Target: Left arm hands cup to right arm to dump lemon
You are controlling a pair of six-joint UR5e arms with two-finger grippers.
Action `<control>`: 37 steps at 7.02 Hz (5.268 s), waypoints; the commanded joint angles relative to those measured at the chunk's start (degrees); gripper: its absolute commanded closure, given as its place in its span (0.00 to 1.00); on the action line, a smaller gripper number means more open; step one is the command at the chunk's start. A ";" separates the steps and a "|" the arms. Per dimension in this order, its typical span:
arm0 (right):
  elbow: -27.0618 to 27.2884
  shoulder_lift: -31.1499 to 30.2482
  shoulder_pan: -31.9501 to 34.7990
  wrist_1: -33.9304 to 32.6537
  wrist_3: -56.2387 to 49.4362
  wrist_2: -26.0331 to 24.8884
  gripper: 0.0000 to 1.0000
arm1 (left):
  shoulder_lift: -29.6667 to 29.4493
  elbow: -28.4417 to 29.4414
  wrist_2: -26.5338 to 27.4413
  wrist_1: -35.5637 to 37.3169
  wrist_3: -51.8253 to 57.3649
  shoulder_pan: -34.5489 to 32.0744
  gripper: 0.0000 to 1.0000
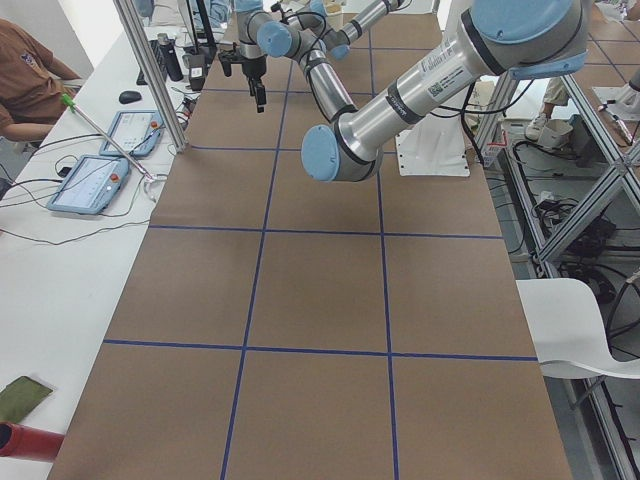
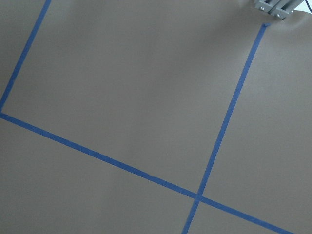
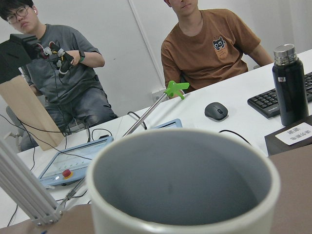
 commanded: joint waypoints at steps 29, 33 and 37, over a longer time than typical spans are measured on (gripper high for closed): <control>-1.64 19.76 -24.40 -20.03 -15.31 -30.05 0.69 | -7.63 10.08 -7.25 -5.15 -3.78 5.97 0.39; -1.64 19.41 -24.40 -20.03 -15.31 -30.05 0.67 | -7.63 10.00 -7.25 -5.06 -3.96 6.24 0.75; -1.55 17.49 -24.92 -17.50 -15.92 -30.13 0.00 | -7.63 9.91 -7.25 -4.54 -4.22 6.06 1.00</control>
